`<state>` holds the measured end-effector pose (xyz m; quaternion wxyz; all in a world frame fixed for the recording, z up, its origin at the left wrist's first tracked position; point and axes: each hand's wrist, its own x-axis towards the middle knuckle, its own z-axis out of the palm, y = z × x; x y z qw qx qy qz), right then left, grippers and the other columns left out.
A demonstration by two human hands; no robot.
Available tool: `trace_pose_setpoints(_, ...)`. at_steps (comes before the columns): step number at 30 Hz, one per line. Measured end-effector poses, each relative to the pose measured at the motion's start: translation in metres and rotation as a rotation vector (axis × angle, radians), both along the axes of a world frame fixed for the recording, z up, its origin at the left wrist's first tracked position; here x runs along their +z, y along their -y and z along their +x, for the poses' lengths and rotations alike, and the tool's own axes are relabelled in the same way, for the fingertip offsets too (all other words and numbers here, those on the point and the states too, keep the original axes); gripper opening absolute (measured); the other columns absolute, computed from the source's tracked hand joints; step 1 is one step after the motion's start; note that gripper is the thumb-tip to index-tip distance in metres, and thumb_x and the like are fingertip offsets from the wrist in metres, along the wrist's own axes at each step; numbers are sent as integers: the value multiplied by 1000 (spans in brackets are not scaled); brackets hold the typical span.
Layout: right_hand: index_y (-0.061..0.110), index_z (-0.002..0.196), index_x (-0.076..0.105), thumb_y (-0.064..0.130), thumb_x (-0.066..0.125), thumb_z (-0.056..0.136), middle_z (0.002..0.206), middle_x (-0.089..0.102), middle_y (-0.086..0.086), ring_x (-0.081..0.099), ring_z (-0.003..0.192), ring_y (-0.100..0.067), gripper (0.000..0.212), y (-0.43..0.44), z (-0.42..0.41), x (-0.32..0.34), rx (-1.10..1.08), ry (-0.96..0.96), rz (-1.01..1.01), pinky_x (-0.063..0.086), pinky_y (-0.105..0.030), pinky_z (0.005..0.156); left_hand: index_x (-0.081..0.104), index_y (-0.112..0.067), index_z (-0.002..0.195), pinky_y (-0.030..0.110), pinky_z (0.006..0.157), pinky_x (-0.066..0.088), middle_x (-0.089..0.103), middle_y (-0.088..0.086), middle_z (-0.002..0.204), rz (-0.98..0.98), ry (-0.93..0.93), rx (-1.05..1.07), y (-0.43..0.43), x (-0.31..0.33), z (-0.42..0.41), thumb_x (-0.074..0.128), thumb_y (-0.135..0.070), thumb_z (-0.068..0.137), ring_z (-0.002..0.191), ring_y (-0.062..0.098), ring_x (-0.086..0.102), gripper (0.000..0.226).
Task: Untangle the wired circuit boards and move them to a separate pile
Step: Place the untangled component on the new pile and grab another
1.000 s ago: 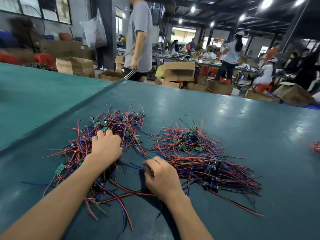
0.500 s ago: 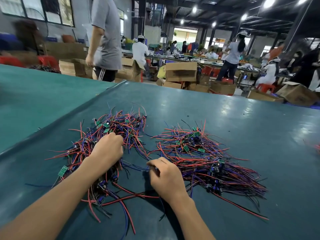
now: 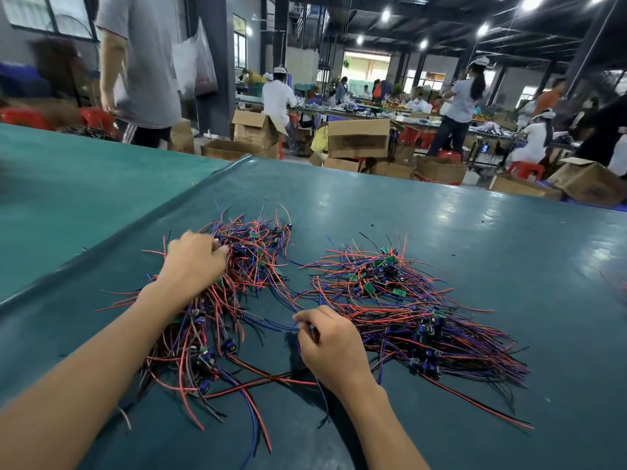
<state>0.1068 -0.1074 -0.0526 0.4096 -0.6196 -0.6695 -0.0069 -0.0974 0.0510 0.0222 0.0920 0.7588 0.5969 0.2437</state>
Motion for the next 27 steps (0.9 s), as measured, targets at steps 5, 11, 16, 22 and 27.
trace_pose_setpoints(5, 12, 106, 75, 12, 62, 89, 99, 71, -2, 66, 88, -22, 21, 1, 1, 1, 9, -18, -21, 54, -35, 77, 47, -7, 80, 42, 96, 39, 62, 28, 111, -123, -246, 161, -6, -22, -10, 54, -27, 99, 110, 42, 54, 29)
trace_pose_setpoints(11, 13, 108, 75, 14, 59, 90, 102, 71, -1, 66, 91, -22, 24, 1, 3, 1, 11, -14, -54, 53, -35, 79, 45, -7, 60, 35, 64, 49, 59, 18, 65, -117, -99, 100, -1, -20, -3, 61, -22, 87, 67, 37, 60, 35)
trace_pose_setpoints(16, 14, 107, 75, 14, 59, 90, 101, 71, -1, 66, 90, -20, 24, 1, 2, 1, 8, -4, -51, 53, -35, 78, 58, -14, 77, 43, 95, 42, 68, 12, 89, -114, -257, 153, -4, -17, 6, 57, -34, 86, 94, 35, 61, 22)
trace_pose_setpoints(22, 13, 105, 75, 12, 61, 90, 99, 71, -1, 66, 88, -20, 21, 0, 1, 1, 12, 7, -37, 53, -36, 77, 52, -12, 107, 49, 98, 31, 58, 13, 120, 30, -300, 211, -15, -19, 17, 47, -30, 92, 116, 36, 45, 24)
trace_pose_setpoints(27, 11, 105, 75, 10, 61, 89, 99, 71, -4, 67, 88, -25, 22, 1, 1, 0, 15, 25, -32, 53, -36, 76, 64, -11, 102, 48, 98, 34, 62, 13, 119, -51, -380, 104, -28, -18, 17, 49, -38, 99, 118, 38, 47, 31)
